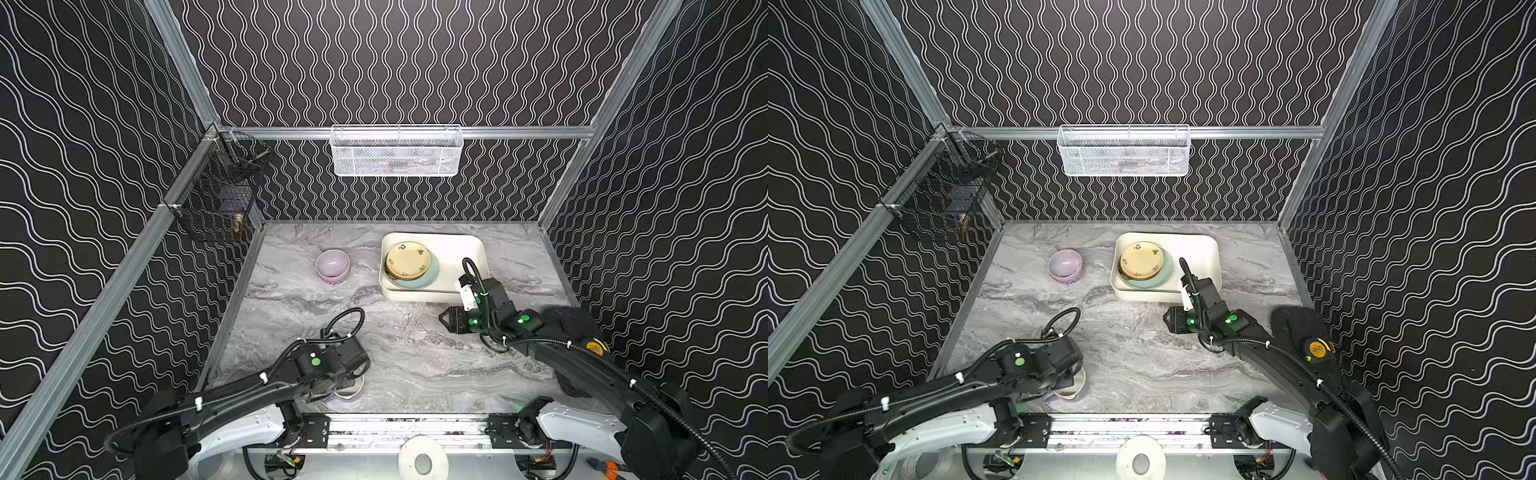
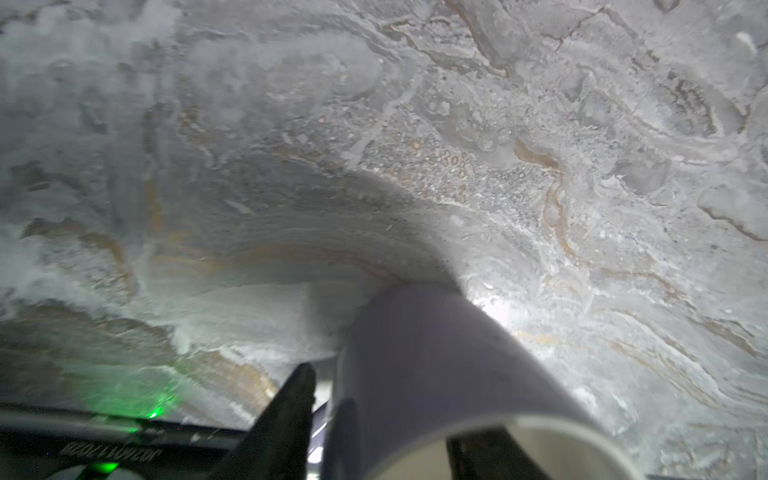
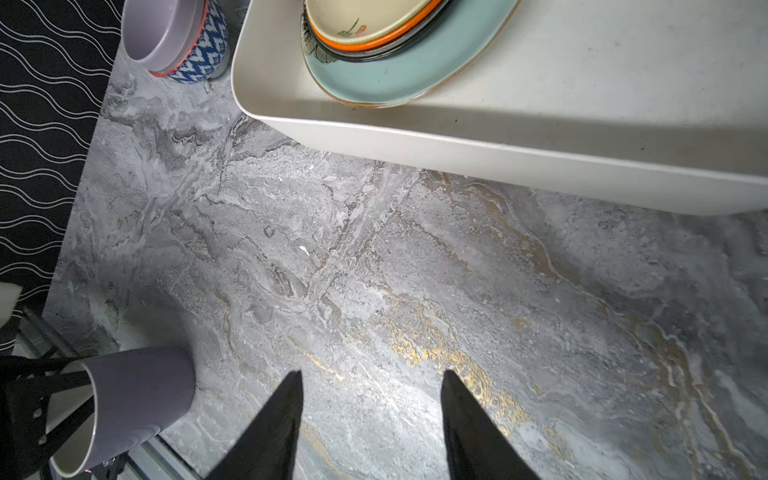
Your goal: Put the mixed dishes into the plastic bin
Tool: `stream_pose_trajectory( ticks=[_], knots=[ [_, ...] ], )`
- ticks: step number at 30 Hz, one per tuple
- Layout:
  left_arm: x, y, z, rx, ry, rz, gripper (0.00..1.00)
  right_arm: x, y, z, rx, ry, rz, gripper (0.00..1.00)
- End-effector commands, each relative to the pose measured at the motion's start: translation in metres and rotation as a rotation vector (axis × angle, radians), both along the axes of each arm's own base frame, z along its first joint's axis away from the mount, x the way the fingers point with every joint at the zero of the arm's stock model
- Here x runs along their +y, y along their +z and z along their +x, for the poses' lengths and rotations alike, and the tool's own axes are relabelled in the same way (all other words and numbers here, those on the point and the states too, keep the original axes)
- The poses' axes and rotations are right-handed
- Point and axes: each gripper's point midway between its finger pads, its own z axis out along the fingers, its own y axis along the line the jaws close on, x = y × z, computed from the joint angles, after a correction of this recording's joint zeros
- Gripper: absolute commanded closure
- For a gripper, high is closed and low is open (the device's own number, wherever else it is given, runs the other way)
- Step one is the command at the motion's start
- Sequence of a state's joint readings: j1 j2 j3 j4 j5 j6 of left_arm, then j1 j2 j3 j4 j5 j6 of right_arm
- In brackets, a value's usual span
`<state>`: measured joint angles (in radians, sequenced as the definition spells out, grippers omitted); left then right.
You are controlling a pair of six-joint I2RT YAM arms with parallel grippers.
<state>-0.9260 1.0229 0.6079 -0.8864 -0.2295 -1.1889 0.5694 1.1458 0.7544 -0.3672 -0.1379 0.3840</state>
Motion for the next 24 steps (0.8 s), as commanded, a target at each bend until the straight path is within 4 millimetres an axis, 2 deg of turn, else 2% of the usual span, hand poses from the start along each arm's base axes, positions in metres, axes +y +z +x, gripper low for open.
stream_pose_trajectory(
  ticks=[1,7,16,20,24],
  knots=[
    [-0.03,0.006,0.021,-0.05,-0.05,-0.055,0.54,0.001,0.003,-0.002,-0.003,0.0,0.018,0.45],
    [-0.074,0.011,0.054,-0.079,-0.136,-0.047,0.58,-0.002,0.002,-0.013,0.014,0.001,0.031,0.45],
    [-0.153,0.016,0.104,-0.114,-0.279,-0.081,0.58,-0.015,0.004,-0.026,0.029,-0.021,0.01,0.45],
    [-0.183,0.017,0.119,-0.121,-0.333,-0.108,0.58,-0.018,0.0,-0.029,0.046,-0.027,-0.004,0.45],
    [-0.193,0.021,0.126,-0.131,-0.36,-0.113,0.54,-0.014,-0.002,-0.032,0.066,-0.018,0.0,0.45]
  ],
)
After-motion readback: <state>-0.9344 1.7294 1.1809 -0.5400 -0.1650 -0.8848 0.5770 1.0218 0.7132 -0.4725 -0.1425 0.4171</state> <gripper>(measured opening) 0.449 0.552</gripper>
